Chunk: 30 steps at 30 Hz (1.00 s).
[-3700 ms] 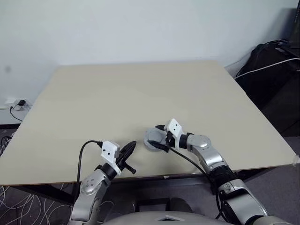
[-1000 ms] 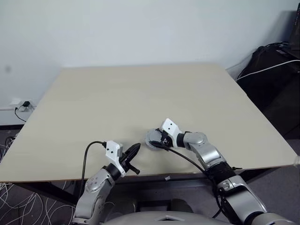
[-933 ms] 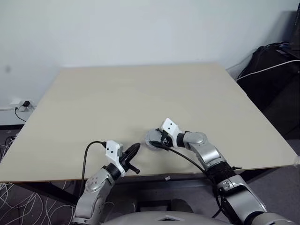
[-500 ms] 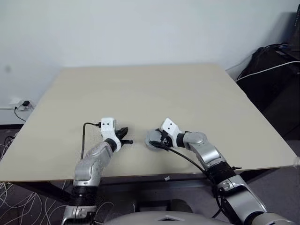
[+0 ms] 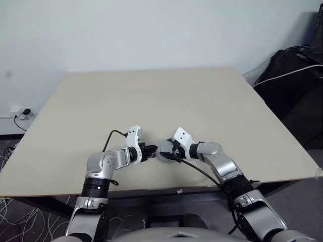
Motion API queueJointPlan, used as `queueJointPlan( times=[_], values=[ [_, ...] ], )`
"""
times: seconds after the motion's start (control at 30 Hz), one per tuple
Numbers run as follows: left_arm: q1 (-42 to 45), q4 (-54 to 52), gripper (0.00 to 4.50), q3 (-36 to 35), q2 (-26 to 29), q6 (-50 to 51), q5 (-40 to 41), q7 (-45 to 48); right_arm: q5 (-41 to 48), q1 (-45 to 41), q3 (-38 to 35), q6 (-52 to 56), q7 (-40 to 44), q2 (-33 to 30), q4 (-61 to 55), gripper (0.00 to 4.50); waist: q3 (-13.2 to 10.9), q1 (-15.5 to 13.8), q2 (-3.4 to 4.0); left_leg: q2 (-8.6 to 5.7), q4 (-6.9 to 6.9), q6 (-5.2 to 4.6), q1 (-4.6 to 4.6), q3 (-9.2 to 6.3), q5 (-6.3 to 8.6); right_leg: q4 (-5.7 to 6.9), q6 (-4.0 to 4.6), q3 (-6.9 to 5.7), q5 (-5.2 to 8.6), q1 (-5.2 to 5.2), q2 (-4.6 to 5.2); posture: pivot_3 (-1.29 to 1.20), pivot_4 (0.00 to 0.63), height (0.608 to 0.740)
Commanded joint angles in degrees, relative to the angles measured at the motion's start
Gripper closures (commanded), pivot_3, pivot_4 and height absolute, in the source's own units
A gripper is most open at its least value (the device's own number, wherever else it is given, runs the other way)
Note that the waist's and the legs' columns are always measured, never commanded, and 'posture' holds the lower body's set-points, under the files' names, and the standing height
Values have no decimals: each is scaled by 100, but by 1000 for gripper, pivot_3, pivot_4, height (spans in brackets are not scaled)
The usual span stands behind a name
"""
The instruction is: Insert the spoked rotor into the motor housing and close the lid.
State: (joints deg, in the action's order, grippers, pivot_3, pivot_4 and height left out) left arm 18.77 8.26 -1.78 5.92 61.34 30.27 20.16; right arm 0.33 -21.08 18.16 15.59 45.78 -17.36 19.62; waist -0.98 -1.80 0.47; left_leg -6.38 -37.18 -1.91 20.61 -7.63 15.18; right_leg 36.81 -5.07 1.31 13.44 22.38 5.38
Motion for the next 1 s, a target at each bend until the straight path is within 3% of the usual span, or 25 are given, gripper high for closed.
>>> queueJointPlan(
  times=[0.03, 0.6, 0.67, 0.73, 1.0],
  values=[
    [242, 66, 4500, 39, 22, 50, -59, 24, -89, 95, 85, 190, 33, -43, 40, 1253, 0, -1, -1, 0, 0, 3, 0, 0, 1, 0, 0, 0, 0, 0, 0, 0, 0, 740],
    [635, 767, 4500, 250, -288, 221, -327, -25, -64, 145, 139, 286, 97, -25, -100, 1253, 5, -5, -7, -4, -1, 21, 0, 0, 10, -1, 0, 1, 0, -2, 4, 0, 0, 740],
    [593, 741, 4500, 280, -302, 259, -356, -20, 107, 180, 69, 380, 234, -18, -218, 505, 9, -9, -13, -5, -1, 21, 0, -1, 10, -2, 0, 1, 0, -3, 5, 0, 0, 740],
    [568, 731, 4500, 277, -305, 277, -357, -21, 257, 203, -14, 478, 313, -3, -362, 30, 17, 3, -24, -4, -1, 21, 0, -2, 10, -2, 0, 0, 0, -3, 4, 0, 0, 740],
    [505, 690, 4500, 299, -270, 308, -361, 7, 673, 210, -526, 666, 283, -172, -1060, 30, 15, 3, -26, -3, -1, 21, 6, -2, 12, -2, -1, 0, 0, 3, 4, 0, 0, 740]
  ],
)
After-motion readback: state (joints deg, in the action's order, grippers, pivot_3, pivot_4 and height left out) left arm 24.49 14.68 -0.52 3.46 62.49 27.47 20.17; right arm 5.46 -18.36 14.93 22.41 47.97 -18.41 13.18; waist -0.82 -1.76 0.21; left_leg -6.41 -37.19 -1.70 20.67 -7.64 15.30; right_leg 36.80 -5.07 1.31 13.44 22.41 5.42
